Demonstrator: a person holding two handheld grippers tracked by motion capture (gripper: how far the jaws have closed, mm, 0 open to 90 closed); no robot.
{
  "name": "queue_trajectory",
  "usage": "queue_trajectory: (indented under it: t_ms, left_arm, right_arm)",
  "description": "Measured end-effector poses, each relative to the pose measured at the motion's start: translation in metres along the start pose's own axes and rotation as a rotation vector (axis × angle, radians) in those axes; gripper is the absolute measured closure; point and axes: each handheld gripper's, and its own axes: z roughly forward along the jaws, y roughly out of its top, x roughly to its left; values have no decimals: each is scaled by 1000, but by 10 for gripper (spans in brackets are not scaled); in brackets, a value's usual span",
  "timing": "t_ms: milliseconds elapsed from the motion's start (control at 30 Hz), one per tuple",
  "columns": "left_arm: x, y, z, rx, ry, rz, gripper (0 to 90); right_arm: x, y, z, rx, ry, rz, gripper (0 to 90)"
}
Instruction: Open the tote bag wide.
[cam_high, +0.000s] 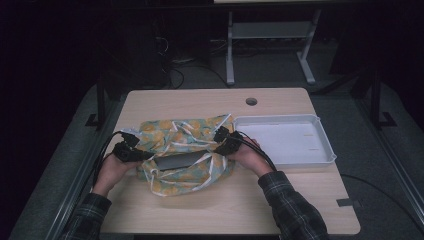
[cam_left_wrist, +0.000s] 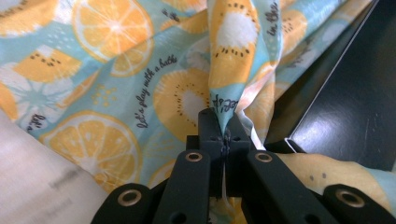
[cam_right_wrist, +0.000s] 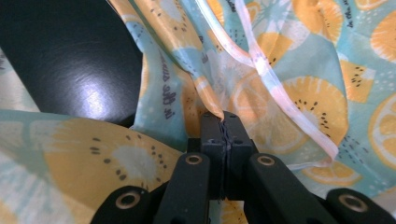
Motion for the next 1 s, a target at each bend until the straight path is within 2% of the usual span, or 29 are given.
queue_trajectory:
  t_ms: [167, 200, 267, 333, 367, 400, 467, 533, 567, 633, 667, 700, 767, 867, 933, 1000]
  left_arm:
    - [-6, -9, -8, 14, -21, 5, 892]
    - [-8, -12, -8, 6, -28, -9, 892]
    - [-9, -15, -10, 11, -33, 0, 892]
    - [-8, -15, -10, 18, -32, 11, 891]
    - [-9, -15, -8, 6, -34, -6, 891]
    - [-8, -13, -7, 27, -33, 17, 888]
    - [-10, -13, -5, 17, -27, 7, 867]
    - [-9, -12, -7, 20, -14, 16, 842]
    - [-9, -12, -8, 10, -9, 12, 810]
    - [-7, -11, -14, -40, -7, -10, 745]
    - [-5, -10, -21, -72, -2, -16, 658]
    - [-5, -10, -21, -72, -2, -16, 625]
    - [-3, -7, -30, -121, -12, -45, 537]
    - [-3, -5, -36, -145, -22, -38, 446]
    - [-7, -3, -44, -170, -20, -27, 415]
    - [-13, 0, -54, -188, -21, 0, 376]
  right_arm:
    - [11, -6, -3, 12, 34, -13, 888]
    - [14, -7, -4, 15, 38, -19, 888]
    - [21, -10, -7, 20, 51, -32, 888]
    - [29, -14, -10, 29, 66, -49, 888]
    - [32, -16, -11, 31, 70, -49, 888]
    - [36, -19, -13, 33, 73, -61, 887]
    - [38, -22, -15, 24, 69, -57, 875]
    - [37, -23, -16, 21, 69, -50, 859]
    - [36, -23, -17, 12, 65, -49, 844]
    - [33, -24, -23, -22, 71, -29, 805]
    - [30, -23, -30, -57, 76, -11, 765]
    - [30, -23, -30, -57, 76, -11, 765]
    - [29, -21, -37, -89, 79, -11, 685]
    - [29, -19, -43, -120, 85, -9, 636]
    - [30, -17, -50, -147, 82, -9, 602]
    - [34, -14, -63, -181, 95, 4, 580]
